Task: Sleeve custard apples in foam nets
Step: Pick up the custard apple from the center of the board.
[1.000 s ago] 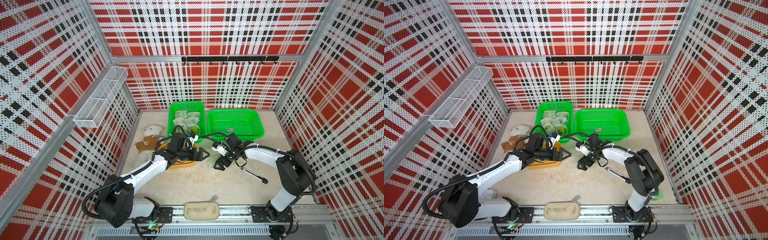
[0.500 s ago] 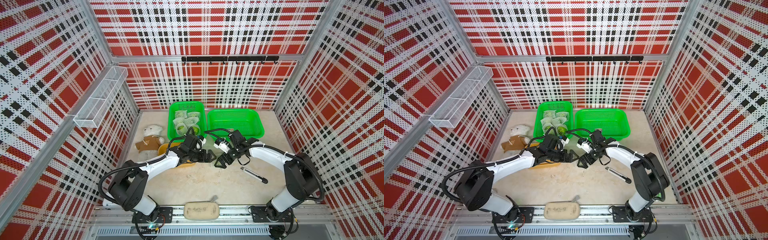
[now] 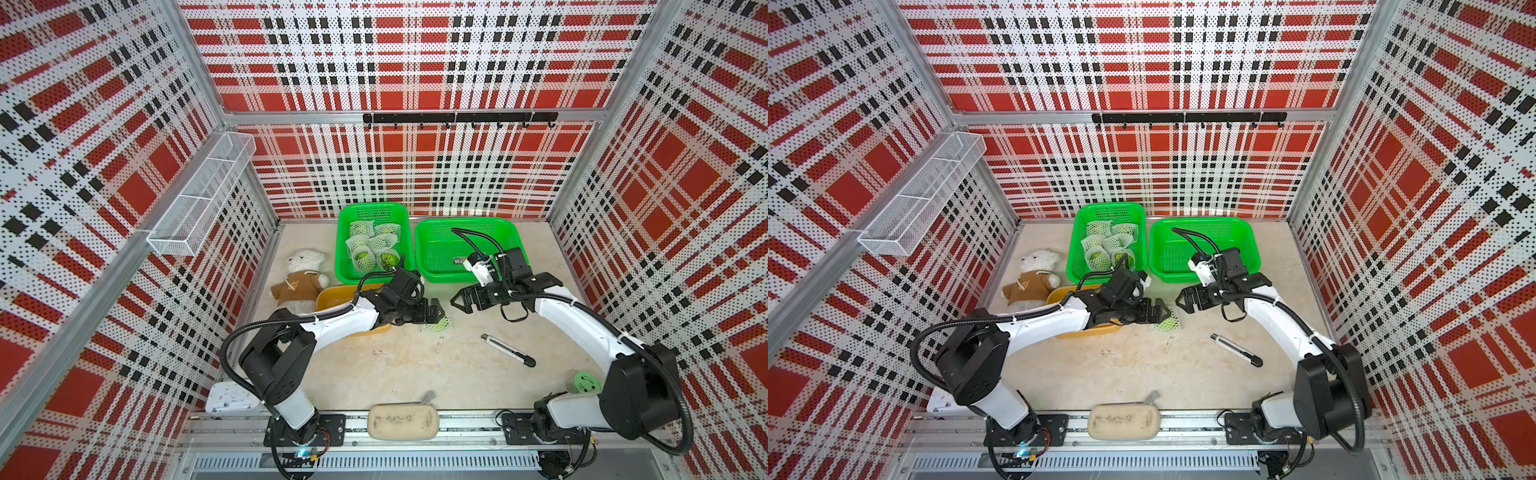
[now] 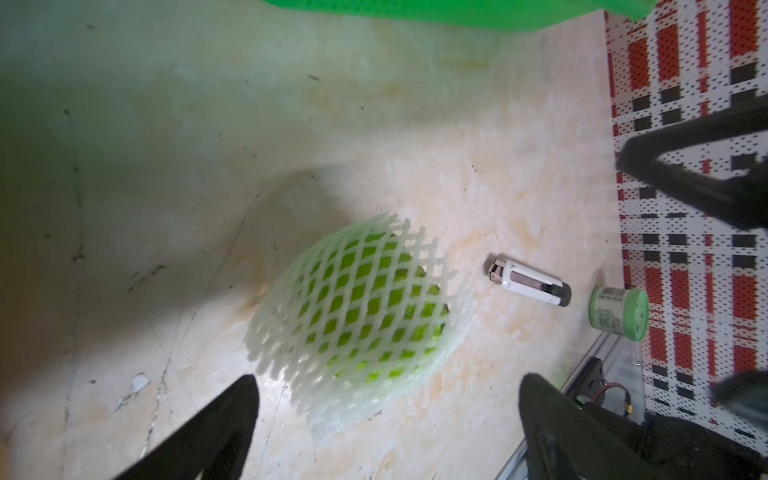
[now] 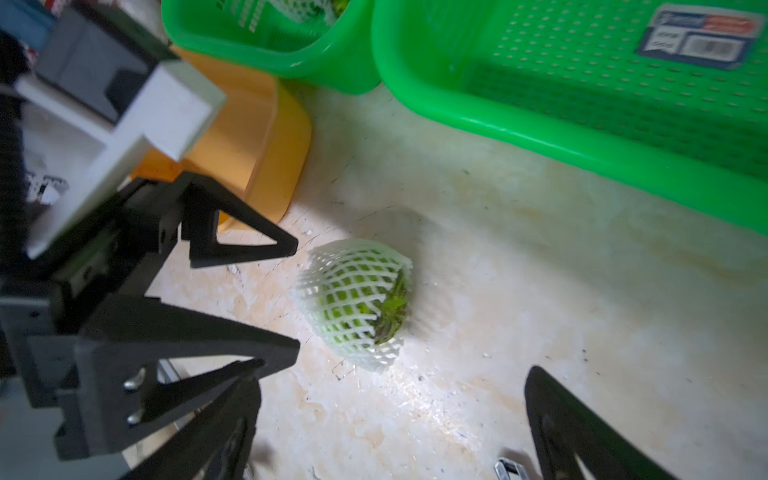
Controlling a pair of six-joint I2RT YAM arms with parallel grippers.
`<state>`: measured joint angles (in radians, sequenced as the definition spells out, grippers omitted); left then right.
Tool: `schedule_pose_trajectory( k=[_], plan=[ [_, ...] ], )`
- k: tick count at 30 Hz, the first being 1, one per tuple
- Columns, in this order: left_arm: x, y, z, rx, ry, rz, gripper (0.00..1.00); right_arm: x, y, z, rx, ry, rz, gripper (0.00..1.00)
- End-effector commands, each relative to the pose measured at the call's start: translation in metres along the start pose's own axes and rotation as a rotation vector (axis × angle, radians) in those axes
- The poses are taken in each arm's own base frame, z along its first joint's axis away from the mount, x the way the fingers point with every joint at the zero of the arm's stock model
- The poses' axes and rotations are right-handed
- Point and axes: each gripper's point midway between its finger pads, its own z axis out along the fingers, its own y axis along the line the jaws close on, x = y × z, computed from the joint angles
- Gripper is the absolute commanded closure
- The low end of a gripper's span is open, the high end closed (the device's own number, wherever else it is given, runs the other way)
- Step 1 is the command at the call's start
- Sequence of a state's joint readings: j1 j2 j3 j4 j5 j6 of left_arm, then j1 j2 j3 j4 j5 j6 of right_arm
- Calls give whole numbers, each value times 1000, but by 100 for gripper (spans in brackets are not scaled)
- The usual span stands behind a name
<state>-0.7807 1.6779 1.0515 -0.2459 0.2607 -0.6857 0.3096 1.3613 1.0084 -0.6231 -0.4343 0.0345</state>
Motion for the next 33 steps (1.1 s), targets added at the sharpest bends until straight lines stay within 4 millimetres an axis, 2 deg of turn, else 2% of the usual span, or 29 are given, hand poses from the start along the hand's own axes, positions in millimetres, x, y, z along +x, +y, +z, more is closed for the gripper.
schedule_pose_trajectory(
  k=[1,5,9,13,16,19,23,28,33],
  plan=[
    [1,1,8,-87,9,-14,1,5,-14,-4,52,-25,62,0],
    [6,-3,9,-190,32,-1,1,9,-16,-4,56,-42,67,0],
    [12,1,10,-308,48,5,1,9,-17,-6,58,-72,62,0],
    [7,15,10,-477,67,33,1,6,-12,-9,29,-110,57,0],
    [-2,14,16,-534,63,73,0,6,-12,-12,27,-135,61,0],
    [-3,19,19,-620,97,121,0,4,-20,-20,49,-174,94,0],
    [0,18,21,-656,106,145,7,3,-31,-36,71,-235,134,0],
    [13,16,38,-620,149,134,8,4,-29,-40,53,-237,130,0],
    [13,17,41,-618,149,136,23,6,-25,-40,29,-241,129,0]
  ],
)
